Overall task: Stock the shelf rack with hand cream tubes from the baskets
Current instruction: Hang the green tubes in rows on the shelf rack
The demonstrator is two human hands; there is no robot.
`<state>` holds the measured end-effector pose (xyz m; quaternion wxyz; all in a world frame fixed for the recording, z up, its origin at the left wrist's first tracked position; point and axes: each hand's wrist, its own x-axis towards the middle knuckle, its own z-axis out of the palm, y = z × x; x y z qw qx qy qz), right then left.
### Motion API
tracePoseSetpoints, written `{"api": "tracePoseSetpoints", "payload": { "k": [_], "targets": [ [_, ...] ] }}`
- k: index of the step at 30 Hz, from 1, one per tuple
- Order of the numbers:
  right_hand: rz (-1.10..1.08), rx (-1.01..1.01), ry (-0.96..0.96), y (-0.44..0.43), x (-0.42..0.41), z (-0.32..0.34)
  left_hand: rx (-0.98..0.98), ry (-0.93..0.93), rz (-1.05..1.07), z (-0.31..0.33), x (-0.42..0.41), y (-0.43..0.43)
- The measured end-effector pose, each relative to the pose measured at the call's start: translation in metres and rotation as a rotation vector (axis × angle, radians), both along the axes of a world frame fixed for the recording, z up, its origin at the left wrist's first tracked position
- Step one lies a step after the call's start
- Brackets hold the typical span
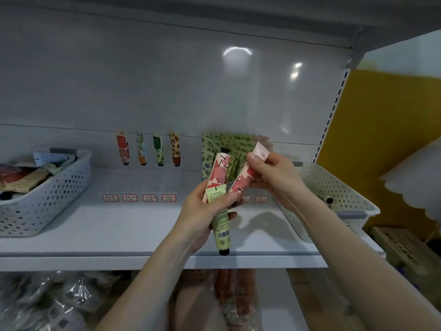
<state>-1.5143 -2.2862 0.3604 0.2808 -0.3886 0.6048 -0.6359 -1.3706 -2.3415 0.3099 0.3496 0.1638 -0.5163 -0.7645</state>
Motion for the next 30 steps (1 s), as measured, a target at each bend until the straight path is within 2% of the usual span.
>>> {"api": "tracePoseSetpoints", "payload": {
  "k": [4, 8, 12, 16, 21, 25, 30],
  "targets": [
    [0.047, 0.014, 0.025, 0.003, -0.006, 0.002, 0.053, -0.002, 0.027, -0.006, -0.009, -0.001],
    [0.125, 0.023, -0.056, 0.009, -0.024, 0.002, 0.082, -0.005, 0.021, -0.007, -0.018, -0.002],
    [0.005, 0.010, -0.042, 0.012, -0.046, 0.005, 0.083, -0.017, 0.073, -0.009, -0.030, -0.005],
    [-0.298, 0.041, 0.198, 0.011, -0.083, 0.011, 0.029, -0.072, 0.113, -0.012, -0.035, -0.013],
    [-0.518, 0.051, 0.338, -0.011, -0.115, 0.004, 0.038, -0.117, 0.085, -0.019, -0.039, -0.019],
    [-0.509, 0.223, 0.496, -0.038, -0.122, -0.006, 0.075, -0.103, 0.063, -0.021, -0.042, -0.023],
    [-0.440, 0.368, 0.652, -0.059, -0.117, -0.025, -0.017, -0.115, 0.105, -0.026, -0.044, -0.027]
  ]
}}
